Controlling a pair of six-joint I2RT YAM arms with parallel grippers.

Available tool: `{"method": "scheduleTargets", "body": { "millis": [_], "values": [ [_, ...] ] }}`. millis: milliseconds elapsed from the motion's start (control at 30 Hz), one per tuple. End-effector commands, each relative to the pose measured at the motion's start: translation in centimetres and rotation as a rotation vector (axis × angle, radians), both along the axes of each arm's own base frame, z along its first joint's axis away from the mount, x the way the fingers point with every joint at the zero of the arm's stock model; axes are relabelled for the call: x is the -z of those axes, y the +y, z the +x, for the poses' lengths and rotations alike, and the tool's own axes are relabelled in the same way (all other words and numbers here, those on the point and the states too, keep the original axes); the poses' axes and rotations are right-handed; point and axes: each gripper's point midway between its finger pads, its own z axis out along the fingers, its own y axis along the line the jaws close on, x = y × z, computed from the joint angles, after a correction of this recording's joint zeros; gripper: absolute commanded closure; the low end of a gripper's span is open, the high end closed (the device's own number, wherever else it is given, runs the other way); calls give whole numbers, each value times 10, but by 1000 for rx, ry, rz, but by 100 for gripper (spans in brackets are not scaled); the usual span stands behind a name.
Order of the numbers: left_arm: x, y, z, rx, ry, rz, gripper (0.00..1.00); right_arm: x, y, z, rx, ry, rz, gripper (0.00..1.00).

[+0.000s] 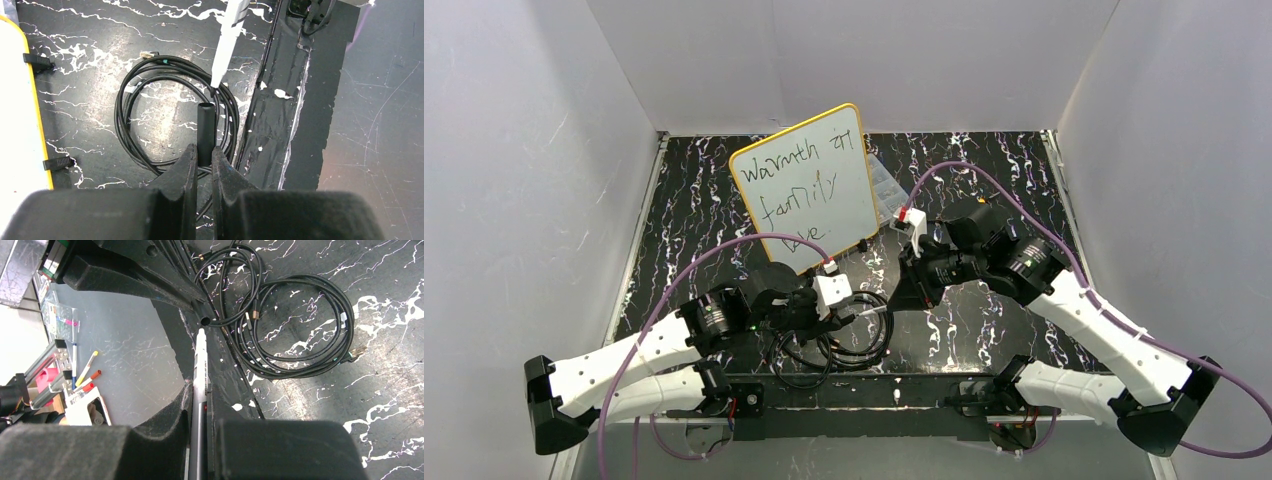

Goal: Write a sentence on the whiteboard
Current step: Insert the whiteboard marker without the cap into the pen cap.

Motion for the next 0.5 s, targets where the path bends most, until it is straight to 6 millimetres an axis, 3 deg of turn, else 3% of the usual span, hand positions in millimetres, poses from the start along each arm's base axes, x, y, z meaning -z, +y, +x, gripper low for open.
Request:
{"method": "scheduleTargets", "body": {
  "millis": [0,467],
  "values": [
    [-2,1,-5,28,5,-9,100,-7,6,1,-25,-14,31,99],
    [-3,0,-7,36,12,-20,100,-2,10,-1,-61,7,32,99]
  ]
}}
